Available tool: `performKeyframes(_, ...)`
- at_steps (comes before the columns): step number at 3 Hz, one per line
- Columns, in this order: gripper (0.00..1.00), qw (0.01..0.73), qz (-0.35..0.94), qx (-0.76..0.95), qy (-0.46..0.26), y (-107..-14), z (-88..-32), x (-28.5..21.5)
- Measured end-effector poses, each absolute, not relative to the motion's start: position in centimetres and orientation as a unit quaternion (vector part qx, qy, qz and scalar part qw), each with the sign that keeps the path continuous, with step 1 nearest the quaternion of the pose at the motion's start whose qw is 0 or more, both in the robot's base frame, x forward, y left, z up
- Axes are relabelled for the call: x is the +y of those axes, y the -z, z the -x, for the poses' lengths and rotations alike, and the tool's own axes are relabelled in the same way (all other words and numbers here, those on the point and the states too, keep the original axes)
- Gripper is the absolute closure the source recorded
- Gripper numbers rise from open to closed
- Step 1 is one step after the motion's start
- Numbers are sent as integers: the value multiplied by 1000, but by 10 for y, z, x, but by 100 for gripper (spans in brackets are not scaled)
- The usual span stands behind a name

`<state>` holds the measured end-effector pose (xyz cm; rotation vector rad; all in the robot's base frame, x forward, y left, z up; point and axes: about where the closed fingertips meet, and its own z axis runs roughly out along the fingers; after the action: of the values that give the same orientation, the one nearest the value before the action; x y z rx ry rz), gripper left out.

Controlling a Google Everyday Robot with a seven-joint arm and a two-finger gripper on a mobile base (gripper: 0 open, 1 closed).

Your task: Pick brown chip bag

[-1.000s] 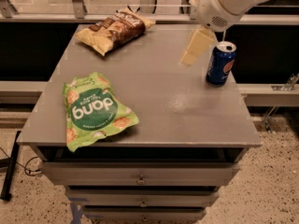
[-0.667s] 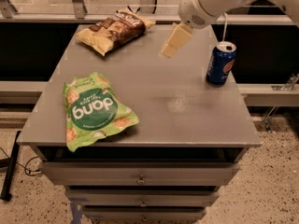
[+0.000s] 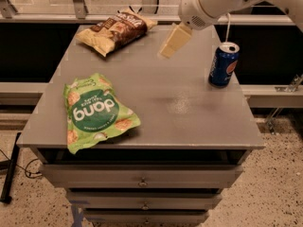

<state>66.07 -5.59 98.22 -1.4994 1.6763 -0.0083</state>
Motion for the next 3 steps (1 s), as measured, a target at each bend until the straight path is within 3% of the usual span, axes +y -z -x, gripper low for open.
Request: performKeyframes(3,0,517,614,593,-54,-954,-747,107)
